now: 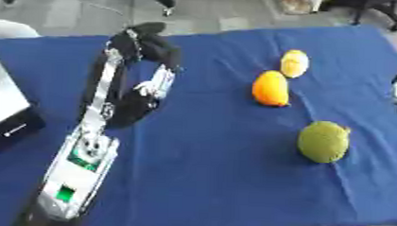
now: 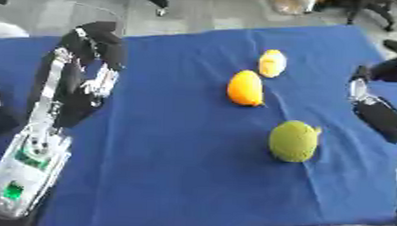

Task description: Pick up the objects with one hand, pass them to the other hand, and then place them into the box on the other side of the table.

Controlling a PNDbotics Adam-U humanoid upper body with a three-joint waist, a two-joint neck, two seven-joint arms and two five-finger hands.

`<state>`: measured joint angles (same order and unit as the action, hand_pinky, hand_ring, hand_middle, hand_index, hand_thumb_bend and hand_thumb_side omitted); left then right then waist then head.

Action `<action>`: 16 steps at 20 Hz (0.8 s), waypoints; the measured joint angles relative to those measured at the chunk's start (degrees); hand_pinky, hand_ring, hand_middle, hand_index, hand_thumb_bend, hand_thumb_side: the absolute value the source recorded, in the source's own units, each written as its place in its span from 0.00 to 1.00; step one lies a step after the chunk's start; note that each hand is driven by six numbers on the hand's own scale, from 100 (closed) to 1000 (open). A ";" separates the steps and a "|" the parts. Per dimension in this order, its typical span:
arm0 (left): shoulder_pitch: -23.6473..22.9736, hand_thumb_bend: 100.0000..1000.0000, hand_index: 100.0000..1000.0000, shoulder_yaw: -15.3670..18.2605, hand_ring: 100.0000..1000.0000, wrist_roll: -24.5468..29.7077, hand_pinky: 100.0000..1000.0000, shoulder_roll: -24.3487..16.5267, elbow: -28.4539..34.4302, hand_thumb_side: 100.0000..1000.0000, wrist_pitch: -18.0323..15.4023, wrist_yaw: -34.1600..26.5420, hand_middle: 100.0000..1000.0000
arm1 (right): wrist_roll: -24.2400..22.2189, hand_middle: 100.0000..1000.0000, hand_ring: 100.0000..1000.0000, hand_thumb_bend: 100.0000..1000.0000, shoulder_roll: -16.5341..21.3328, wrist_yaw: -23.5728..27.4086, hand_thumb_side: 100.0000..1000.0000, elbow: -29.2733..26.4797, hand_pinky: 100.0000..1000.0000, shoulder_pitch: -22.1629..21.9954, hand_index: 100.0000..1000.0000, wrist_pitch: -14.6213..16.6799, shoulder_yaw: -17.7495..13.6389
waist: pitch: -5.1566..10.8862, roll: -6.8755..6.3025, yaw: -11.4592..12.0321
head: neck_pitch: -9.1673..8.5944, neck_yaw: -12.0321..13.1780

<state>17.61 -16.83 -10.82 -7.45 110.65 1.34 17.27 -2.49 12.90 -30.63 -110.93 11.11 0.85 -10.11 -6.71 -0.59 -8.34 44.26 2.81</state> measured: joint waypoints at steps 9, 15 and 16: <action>0.00 0.22 0.76 0.00 0.51 0.23 0.61 0.00 0.00 0.54 0.07 0.02 0.54 | -0.78 0.49 0.58 0.00 0.00 -0.01 0.35 0.03 0.68 -0.02 0.87 -0.02 0.02 | 0.00 0.00 -0.08 | 0.00 -0.40; 0.00 0.21 0.76 0.00 0.51 0.39 0.61 0.00 0.00 0.54 -0.06 0.10 0.54 | -1.19 0.52 0.60 0.00 0.03 -0.10 0.37 0.05 0.69 -0.05 0.89 0.10 0.08 | 0.00 0.00 0.01 | 0.00 -0.46; 0.00 0.21 0.76 0.00 0.51 0.41 0.61 0.00 0.00 0.54 -0.07 0.11 0.54 | -1.47 0.54 0.61 0.00 0.21 -0.12 0.37 0.12 0.70 -0.04 0.89 0.19 0.34 | 0.00 0.00 0.17 | 0.00 -0.46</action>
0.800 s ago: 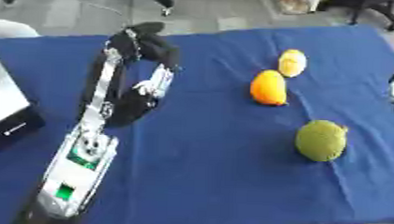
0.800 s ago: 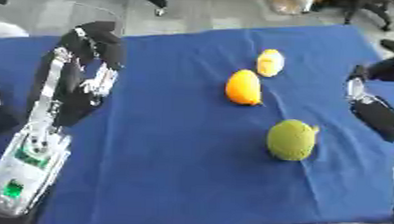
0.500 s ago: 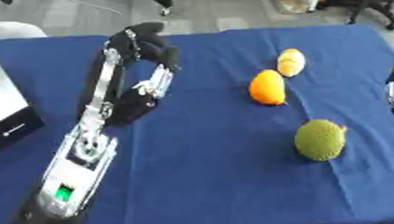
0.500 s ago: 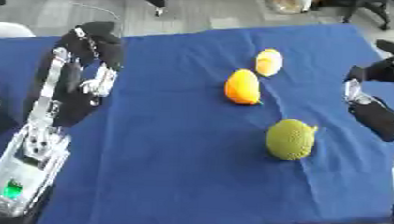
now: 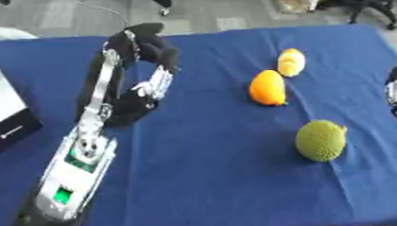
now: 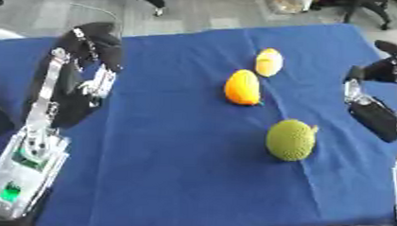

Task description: Pick up the objects with one hand, pass them to the other hand, and then place them into the box on the other side of the table.

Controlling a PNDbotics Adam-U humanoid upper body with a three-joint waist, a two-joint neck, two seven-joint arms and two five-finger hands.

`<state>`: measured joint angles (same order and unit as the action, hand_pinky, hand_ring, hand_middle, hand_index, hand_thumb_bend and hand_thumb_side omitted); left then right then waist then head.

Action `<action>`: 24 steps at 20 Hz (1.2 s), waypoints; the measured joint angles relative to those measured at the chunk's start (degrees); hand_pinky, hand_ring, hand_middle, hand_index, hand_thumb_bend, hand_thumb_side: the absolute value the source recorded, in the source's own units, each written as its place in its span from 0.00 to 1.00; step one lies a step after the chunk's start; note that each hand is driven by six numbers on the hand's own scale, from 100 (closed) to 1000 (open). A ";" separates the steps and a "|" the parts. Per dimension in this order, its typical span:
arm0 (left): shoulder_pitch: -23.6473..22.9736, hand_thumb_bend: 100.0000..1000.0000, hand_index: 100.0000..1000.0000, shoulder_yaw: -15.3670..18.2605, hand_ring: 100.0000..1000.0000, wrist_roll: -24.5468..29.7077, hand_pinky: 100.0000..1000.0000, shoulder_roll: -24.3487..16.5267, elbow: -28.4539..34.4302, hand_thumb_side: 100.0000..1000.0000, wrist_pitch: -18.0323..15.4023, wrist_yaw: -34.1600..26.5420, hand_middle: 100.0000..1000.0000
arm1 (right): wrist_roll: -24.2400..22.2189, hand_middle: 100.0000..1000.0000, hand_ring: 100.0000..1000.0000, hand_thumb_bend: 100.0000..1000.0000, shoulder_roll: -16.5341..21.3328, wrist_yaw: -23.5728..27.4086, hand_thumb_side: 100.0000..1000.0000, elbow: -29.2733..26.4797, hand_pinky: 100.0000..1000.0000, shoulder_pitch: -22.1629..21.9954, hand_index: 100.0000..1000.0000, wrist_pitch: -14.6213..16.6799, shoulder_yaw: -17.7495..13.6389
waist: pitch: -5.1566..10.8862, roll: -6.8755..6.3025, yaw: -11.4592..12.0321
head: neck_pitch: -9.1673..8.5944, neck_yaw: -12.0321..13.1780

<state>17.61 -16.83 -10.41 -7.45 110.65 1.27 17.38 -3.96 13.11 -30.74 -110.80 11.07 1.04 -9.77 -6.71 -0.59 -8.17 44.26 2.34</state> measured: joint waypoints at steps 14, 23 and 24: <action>-0.17 0.19 0.77 -0.70 0.51 0.77 0.61 0.00 -0.75 0.55 0.22 0.04 0.54 | -12.32 0.69 0.73 0.00 22.98 16.20 0.79 17.53 0.75 5.51 0.93 2.47 16.62 | 0.09 0.03 1.27 | 0.01 -3.73; -0.25 0.18 0.77 -0.94 0.51 1.22 0.61 0.00 -1.06 0.56 0.31 0.16 0.54 | -20.40 0.76 0.80 0.00 26.92 15.29 0.80 22.93 0.79 9.16 0.95 5.30 23.77 | 0.09 0.03 1.85 | 0.01 -6.15; -0.27 0.18 0.77 -1.00 0.51 1.26 0.61 0.00 -1.06 0.56 0.28 0.17 0.54 | -21.07 0.76 0.80 0.00 27.21 15.14 0.79 23.19 0.79 9.23 0.95 5.65 24.30 | 0.09 0.03 1.87 | 0.01 -6.21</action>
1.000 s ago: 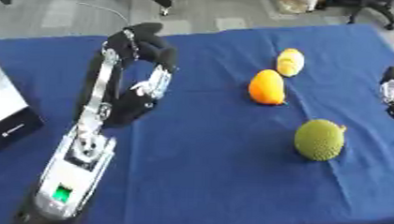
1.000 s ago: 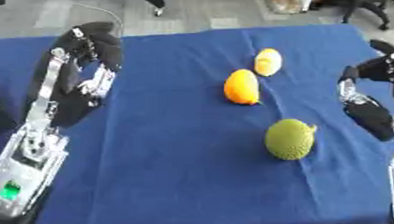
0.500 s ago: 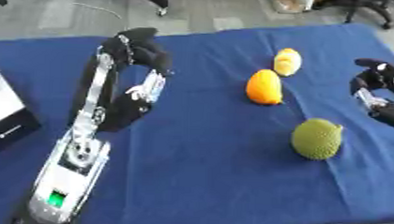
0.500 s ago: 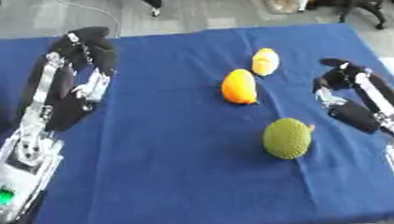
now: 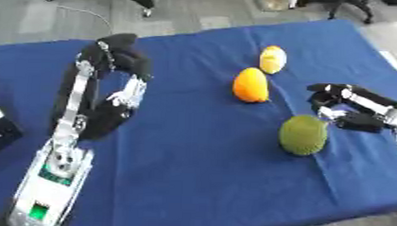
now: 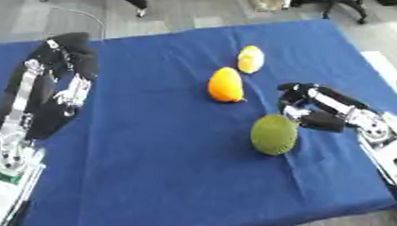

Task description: Pick up the objects with one hand, pass them to the other hand, and then place them into the box on the other side of the table.

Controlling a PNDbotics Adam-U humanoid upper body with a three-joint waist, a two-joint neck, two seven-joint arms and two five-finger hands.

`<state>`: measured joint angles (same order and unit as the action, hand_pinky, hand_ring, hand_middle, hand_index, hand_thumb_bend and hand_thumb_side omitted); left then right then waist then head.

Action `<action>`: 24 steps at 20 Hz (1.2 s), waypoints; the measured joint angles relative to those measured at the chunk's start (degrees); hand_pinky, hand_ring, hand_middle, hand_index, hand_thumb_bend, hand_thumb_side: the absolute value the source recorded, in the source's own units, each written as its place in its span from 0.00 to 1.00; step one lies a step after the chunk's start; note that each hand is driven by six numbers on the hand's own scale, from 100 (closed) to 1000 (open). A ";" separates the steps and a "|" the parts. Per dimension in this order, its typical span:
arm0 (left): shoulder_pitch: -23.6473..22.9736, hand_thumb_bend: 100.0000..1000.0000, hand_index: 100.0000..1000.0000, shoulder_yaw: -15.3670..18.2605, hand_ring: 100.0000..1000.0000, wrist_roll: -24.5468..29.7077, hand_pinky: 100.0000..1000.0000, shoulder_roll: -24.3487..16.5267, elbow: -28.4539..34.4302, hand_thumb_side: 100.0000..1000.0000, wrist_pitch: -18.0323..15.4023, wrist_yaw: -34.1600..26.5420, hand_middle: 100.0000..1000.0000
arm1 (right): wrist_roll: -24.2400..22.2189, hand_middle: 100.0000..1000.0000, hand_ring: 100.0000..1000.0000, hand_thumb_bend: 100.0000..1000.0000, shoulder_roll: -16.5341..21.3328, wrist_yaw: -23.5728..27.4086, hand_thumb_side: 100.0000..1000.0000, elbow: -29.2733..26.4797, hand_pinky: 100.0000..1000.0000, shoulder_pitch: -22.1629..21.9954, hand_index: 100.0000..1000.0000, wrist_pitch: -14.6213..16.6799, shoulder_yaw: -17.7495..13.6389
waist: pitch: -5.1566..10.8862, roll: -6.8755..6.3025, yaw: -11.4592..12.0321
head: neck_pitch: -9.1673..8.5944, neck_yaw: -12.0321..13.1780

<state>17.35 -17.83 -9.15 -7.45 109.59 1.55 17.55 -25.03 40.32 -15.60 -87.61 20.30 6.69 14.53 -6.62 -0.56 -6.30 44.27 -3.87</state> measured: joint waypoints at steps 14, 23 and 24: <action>-0.28 0.17 0.77 -0.03 0.52 0.15 0.61 -0.02 -0.39 0.56 -0.16 0.35 0.55 | -5.82 0.77 0.80 0.00 4.57 0.28 0.82 -0.19 0.80 -0.21 0.96 2.33 4.41 | 0.00 0.50 0.44 | 0.00 -0.13; -0.69 0.17 0.77 -0.04 0.52 0.22 0.61 -0.03 -0.72 0.56 -0.32 0.47 0.55 | -8.05 0.59 0.70 0.00 5.70 -1.25 0.06 -0.32 0.77 -0.69 0.88 2.97 4.82 | 0.00 0.84 0.64 | 0.00 0.20; -0.70 0.17 0.77 -0.04 0.52 0.21 0.61 -0.03 -0.72 0.56 -0.33 0.47 0.55 | -8.07 0.53 0.66 0.00 5.70 -1.85 0.07 -0.31 0.76 -0.68 0.85 3.12 4.77 | 0.00 0.84 0.68 | 0.00 0.20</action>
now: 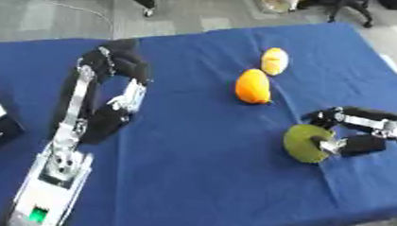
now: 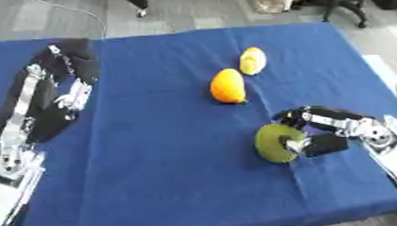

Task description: Pick up the objects with one hand, pass them to the other hand, and then place them into the box on the other side of the table.

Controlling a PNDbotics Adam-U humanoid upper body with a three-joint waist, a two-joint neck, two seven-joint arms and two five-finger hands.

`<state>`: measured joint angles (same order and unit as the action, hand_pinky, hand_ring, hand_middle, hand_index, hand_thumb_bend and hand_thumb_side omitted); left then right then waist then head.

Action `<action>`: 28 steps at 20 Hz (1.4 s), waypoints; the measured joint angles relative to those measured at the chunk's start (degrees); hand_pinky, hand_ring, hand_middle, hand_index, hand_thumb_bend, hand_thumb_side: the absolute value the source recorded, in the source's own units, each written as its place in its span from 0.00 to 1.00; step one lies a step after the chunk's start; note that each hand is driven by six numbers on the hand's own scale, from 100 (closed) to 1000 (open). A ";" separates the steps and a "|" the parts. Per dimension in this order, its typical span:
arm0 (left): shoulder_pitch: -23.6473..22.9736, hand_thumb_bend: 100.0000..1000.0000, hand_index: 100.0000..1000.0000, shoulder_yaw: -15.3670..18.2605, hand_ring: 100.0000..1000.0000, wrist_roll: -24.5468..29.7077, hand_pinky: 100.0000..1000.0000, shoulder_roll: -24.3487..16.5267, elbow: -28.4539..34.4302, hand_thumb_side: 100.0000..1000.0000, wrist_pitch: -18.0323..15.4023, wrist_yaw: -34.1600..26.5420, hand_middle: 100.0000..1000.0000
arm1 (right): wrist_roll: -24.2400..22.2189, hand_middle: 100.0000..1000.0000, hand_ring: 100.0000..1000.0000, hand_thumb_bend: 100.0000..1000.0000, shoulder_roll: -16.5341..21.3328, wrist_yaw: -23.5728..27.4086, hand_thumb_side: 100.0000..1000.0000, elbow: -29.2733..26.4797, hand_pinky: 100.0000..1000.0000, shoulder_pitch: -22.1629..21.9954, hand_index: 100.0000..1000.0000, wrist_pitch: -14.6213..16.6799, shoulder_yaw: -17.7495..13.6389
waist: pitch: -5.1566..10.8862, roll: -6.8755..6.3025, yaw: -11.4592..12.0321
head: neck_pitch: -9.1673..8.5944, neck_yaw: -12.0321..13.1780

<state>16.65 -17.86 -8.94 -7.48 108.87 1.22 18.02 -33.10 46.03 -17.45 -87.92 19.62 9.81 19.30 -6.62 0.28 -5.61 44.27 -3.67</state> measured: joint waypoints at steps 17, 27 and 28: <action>-0.02 0.16 0.77 0.01 0.52 -0.14 0.61 0.00 0.00 0.56 -0.11 0.00 0.55 | 13.39 0.00 0.21 0.00 -3.35 -16.25 0.07 2.86 0.39 1.58 0.19 2.68 -1.91 | 0.00 0.00 0.10 | 0.00 -0.31; -0.04 0.15 0.77 0.01 0.52 -0.36 0.61 0.04 -0.36 0.57 -0.08 -0.39 0.54 | 21.44 0.00 0.07 0.00 -6.65 -11.44 0.00 2.31 0.16 3.12 0.08 -0.62 -6.81 | 0.00 -0.03 -0.03 | 0.00 -0.29; -0.04 0.15 0.77 0.01 0.52 -0.41 0.61 0.08 -0.42 0.57 -0.04 -0.47 0.54 | 22.01 0.00 0.06 0.00 -7.46 -10.78 0.02 1.39 0.15 3.78 0.08 -0.71 -7.68 | 0.00 -0.03 -0.12 | 0.00 -0.29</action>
<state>16.61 -17.86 -9.35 -7.40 108.45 1.18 17.56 -11.08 38.56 -28.23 -86.53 23.40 9.10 11.63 -6.62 0.25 -5.73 44.27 -3.97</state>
